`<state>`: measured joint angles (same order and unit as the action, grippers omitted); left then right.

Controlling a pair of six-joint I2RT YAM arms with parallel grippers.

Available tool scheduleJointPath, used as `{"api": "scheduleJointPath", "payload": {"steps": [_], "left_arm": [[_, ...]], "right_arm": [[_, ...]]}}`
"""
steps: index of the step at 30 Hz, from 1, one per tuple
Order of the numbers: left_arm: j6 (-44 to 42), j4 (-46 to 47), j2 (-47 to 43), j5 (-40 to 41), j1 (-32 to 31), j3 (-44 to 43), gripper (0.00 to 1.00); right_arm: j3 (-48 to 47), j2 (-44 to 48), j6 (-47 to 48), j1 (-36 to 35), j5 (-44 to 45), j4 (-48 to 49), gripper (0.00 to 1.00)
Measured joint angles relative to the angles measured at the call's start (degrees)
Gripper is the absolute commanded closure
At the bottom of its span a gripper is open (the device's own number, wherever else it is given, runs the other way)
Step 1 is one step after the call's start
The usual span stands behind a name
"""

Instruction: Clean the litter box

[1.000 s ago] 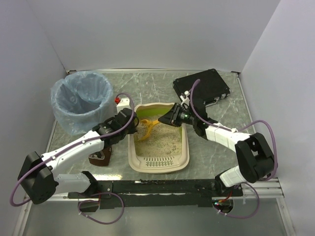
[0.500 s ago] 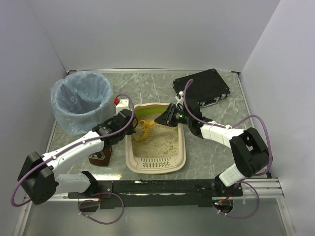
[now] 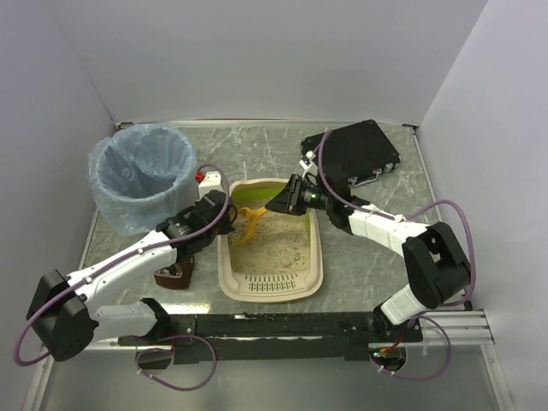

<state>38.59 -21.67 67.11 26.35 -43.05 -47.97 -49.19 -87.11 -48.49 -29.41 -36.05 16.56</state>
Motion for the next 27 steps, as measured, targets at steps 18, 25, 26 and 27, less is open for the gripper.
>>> {"api": "scheduleJointPath", "payload": {"steps": [18, 25, 26, 27], "left_arm": [[-2.10, -6.21, -1.70, 1.14, -3.39, -6.32, 0.99], [-4.22, -10.58, -0.07, 2.21, -5.55, -11.85, 0.99], [-4.31, -10.93, 0.57, 2.32, -5.79, -12.37, 0.99], [-4.35, -11.06, 1.09, 2.56, -5.95, -12.61, 0.99]], "right_arm": [[10.64, 3.98, -9.73, 4.92, -4.17, 13.49, 1.00], [14.51, 4.15, -14.56, 7.08, -4.81, 21.62, 1.00], [14.95, 4.07, -15.34, 7.26, -5.11, 23.08, 1.00], [15.26, 3.96, -16.06, 7.39, -5.44, 24.37, 1.00]]}}
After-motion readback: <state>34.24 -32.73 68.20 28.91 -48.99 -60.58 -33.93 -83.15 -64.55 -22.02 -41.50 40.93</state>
